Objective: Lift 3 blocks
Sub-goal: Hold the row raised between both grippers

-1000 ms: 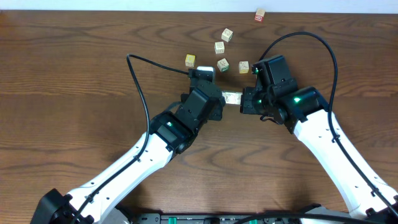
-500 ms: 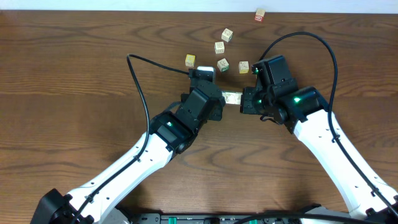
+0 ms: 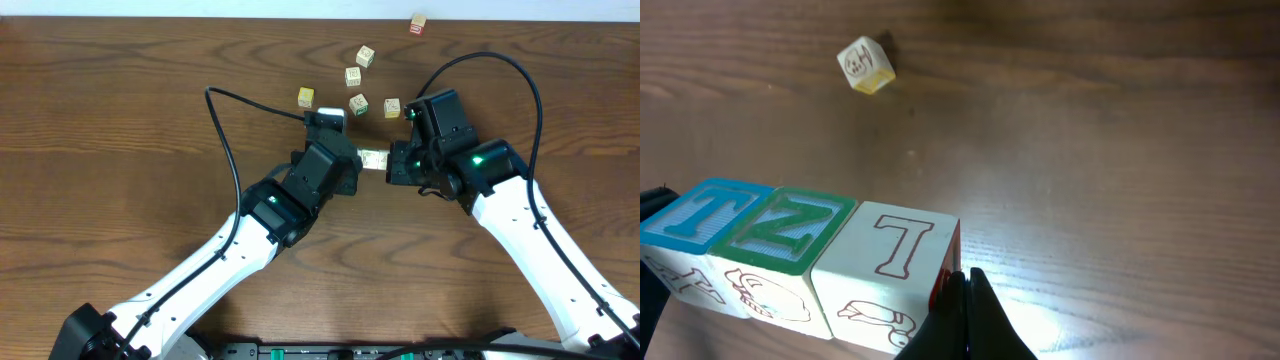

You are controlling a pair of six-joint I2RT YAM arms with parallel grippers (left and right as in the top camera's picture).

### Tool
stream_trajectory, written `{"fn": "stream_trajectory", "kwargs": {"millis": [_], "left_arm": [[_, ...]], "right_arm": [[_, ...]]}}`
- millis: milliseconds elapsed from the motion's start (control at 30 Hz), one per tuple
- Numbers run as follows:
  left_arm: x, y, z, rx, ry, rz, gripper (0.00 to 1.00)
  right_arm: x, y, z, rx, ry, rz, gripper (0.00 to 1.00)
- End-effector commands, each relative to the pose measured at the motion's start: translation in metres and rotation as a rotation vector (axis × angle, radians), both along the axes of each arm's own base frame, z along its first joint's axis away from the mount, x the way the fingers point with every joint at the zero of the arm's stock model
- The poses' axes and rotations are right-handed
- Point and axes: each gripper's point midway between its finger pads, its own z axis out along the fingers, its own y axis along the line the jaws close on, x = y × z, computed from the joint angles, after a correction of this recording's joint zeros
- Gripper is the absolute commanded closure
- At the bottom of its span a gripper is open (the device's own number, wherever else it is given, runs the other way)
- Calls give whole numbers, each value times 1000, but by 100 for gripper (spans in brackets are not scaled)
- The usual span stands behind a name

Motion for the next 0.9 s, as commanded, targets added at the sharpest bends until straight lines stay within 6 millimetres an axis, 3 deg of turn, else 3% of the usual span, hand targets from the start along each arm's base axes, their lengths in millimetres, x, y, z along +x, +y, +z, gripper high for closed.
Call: {"fn": "stream_trajectory", "kwargs": {"millis": [0, 467, 867], "left_arm": [[-56, -85, 42, -243, 77, -371, 93], [-56, -85, 28, -218, 111, -366, 93], [-54, -87, 13, -198, 141, -360, 93]], "right_arm": [[-42, 92, 58, 383, 45, 317, 99], [-39, 88, 52, 359, 50, 292, 99], [-34, 92, 28, 333, 112, 283, 99]]}}
